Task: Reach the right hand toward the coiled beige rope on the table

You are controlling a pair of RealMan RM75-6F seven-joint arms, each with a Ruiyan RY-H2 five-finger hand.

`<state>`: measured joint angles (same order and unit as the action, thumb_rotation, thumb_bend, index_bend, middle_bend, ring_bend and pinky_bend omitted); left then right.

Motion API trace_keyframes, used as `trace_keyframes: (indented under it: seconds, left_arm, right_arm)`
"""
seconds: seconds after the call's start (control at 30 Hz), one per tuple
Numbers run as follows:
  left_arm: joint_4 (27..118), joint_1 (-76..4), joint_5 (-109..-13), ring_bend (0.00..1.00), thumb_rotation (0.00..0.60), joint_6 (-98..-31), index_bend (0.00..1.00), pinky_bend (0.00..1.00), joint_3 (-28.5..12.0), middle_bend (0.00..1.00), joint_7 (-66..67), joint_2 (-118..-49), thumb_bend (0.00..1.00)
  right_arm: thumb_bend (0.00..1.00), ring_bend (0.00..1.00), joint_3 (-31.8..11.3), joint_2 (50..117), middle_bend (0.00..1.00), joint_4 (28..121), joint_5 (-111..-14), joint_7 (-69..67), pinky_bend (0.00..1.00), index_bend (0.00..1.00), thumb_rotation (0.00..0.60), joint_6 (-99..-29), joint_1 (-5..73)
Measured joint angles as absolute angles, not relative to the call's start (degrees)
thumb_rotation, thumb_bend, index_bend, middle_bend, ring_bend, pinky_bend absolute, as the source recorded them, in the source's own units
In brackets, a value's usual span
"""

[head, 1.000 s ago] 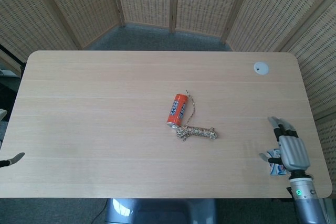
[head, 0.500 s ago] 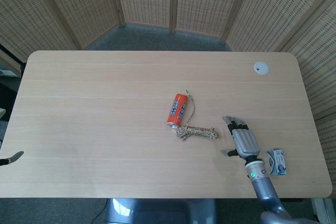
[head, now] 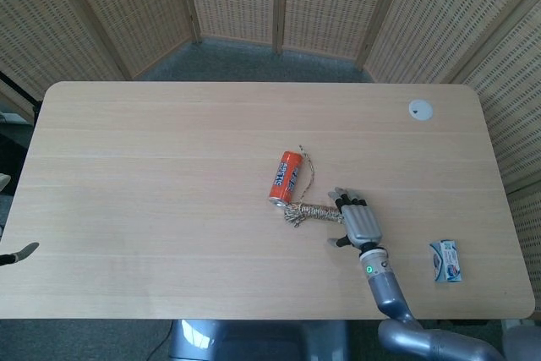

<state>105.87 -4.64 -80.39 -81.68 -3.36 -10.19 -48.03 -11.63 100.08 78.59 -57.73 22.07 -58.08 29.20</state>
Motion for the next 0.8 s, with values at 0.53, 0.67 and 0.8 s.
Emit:
trace_keyframes:
  seconds: [0.53, 0.67, 0.8]
  left_arm:
    - [105.17, -4.60, -79.82, 0.00, 0.600, -81.45, 0.00, 0.00, -3.70, 0.00, -10.95, -47.97, 0.00]
    - [105.16, -4.60, -79.95, 0.00, 0.600, -81.45, 0.00, 0.00, -3.70, 0.00, -10.89, -48.09, 0.00]
    - [105.23, -4.58, -80.09, 0.00, 0.600, -81.42, 0.00, 0.00, -3.64, 0.00, -10.83, -48.11, 0.00]
  right_arm:
    - [0.09, 0.71, -13.01, 109.27, 0.91, 69.23, -58.36, 21.83, 0.84, 0.52, 0.600, -62.09, 31.61]
    - [0.16, 0.78, -13.21, 110.32, 0.99, 68.12, -60.71, 20.08, 0.92, 0.61, 0.600, -64.65, 31.37]
    - [0.16, 0.79, -13.44, 109.89, 0.99, 68.72, -62.27, 18.59, 0.92, 0.61, 0.600, -66.21, 30.74]
